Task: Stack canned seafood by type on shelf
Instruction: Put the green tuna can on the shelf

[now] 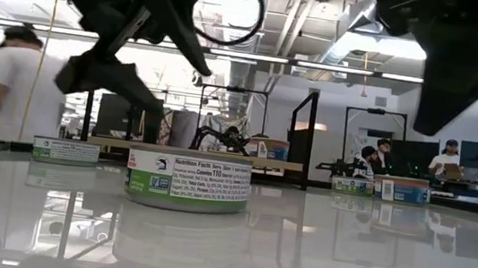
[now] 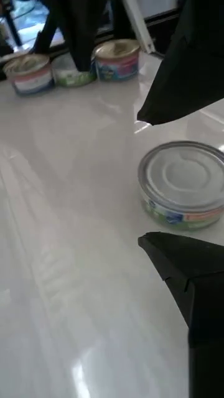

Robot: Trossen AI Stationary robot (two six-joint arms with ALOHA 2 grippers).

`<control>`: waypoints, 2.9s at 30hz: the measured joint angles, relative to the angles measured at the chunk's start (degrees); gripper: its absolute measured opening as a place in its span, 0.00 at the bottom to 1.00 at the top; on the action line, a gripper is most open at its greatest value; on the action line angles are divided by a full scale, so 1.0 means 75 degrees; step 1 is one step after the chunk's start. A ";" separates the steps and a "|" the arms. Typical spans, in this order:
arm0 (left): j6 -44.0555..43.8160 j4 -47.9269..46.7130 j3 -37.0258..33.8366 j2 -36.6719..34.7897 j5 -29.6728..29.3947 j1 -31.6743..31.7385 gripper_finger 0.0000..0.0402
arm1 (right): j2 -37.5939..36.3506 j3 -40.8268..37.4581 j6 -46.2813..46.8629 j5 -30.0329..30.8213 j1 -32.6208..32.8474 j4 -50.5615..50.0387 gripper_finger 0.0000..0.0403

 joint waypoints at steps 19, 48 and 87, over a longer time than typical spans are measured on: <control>-0.0362 -0.0397 0.0003 -0.0009 0.0288 -0.1029 0.71 | 0.0006 -0.0071 -0.0418 0.0921 -0.0589 0.2976 0.24; -0.0173 -0.0377 0.0000 0.0020 0.0326 -0.2003 0.71 | 0.0704 -0.0072 0.3451 0.1966 0.0667 0.3269 0.48; 0.0270 0.1002 -0.0743 0.0650 0.0053 -0.1015 0.71 | 0.1883 -0.0071 0.2331 0.1080 -0.0589 0.5067 0.35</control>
